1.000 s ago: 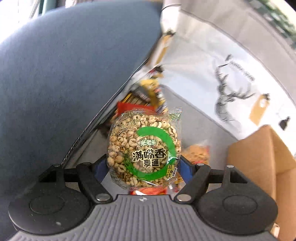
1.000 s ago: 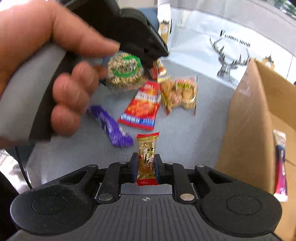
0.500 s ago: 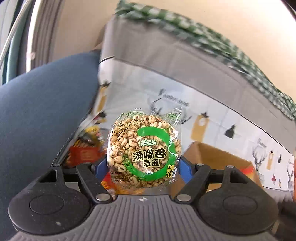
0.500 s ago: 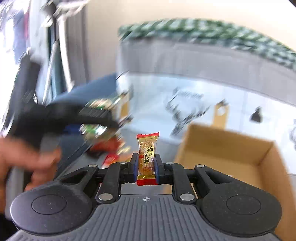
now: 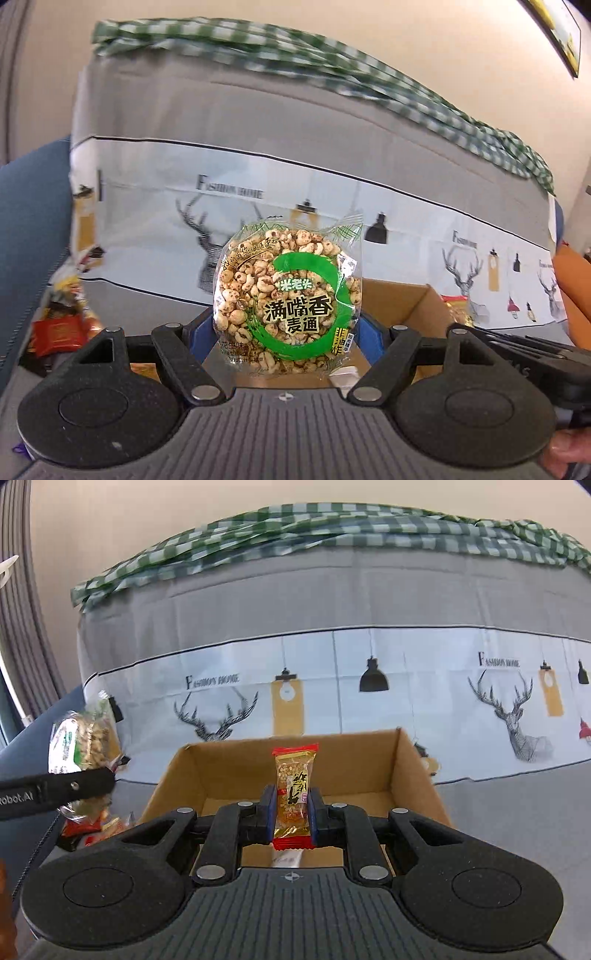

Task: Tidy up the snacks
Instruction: 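Carry peanut cake and candy bar above the box with both tools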

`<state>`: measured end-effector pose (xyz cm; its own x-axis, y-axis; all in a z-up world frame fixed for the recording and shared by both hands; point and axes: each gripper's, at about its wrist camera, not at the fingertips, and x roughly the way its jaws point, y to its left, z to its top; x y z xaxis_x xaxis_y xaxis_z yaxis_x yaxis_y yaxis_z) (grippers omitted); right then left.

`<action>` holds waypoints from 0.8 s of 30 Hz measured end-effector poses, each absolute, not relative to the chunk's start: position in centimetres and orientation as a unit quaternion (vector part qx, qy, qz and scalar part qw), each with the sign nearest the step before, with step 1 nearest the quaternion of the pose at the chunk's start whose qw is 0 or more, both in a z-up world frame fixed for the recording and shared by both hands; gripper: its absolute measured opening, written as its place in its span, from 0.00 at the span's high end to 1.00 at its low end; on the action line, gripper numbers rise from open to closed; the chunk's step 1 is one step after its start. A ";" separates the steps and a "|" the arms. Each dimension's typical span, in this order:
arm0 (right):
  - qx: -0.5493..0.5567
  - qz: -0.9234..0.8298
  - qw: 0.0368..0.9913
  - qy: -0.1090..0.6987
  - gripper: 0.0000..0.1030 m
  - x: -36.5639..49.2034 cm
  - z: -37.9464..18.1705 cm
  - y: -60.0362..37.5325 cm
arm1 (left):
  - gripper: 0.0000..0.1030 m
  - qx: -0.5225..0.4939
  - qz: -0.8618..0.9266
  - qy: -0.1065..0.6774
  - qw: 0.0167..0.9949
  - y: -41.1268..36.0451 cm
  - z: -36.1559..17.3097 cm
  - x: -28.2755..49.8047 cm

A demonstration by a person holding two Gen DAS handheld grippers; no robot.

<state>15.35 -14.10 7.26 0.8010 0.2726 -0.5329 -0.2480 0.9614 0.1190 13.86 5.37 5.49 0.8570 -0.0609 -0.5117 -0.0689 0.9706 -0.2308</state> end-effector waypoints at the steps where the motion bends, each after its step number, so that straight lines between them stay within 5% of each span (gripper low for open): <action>1: 0.011 0.134 0.951 0.279 0.83 15.5 7.1 -14.2 | 0.22 -0.123 -0.001 0.269 0.955 5.1 5.4 14.2; 24: 0.001 0.117 0.946 0.303 0.83 14.8 6.2 -15.9 | 0.22 -0.136 -0.024 0.296 0.945 1.9 4.1 15.6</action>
